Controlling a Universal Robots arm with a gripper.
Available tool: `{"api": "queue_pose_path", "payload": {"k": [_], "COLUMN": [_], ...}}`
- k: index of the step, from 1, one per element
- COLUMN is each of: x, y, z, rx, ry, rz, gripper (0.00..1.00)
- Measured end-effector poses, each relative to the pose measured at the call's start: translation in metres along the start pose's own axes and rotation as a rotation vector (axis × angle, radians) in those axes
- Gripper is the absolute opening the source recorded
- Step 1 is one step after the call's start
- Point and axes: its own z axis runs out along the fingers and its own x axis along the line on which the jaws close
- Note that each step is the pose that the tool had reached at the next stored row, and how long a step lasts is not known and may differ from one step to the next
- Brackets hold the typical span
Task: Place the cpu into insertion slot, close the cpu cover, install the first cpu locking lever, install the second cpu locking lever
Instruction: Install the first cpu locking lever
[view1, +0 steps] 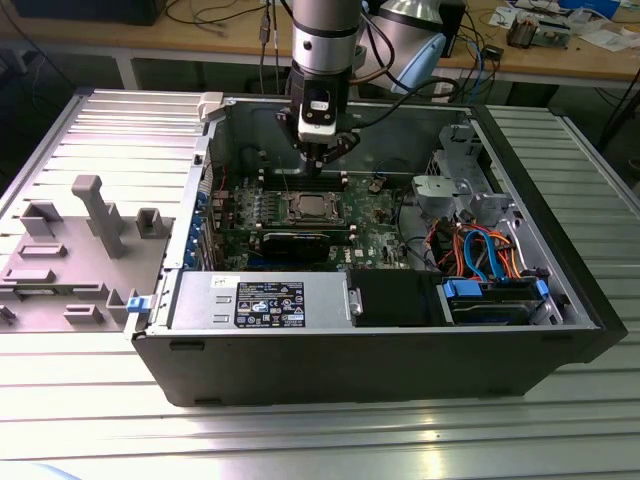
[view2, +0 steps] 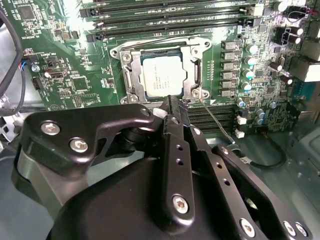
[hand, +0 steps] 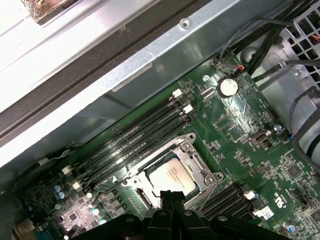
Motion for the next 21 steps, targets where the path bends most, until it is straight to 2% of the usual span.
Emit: {"api": "queue_pose_path", "payload": {"k": [5, 12, 19, 21], "x": [0.0000, 0.0000, 0.0000, 0.0005], "y": [-0.0001, -0.0001, -0.0001, -0.0007], "z": [0.0000, -0.0001, 0.0002, 0.0003], "rx": [-0.0001, 0.0005, 0.0019, 0.0007], "ry": [-0.0005, 0.0000, 0.0016, 0.0006], "rz": [-0.001, -0.056, -0.196, -0.205], "gripper": [0.11, 0.11, 0.11, 0.11]}}
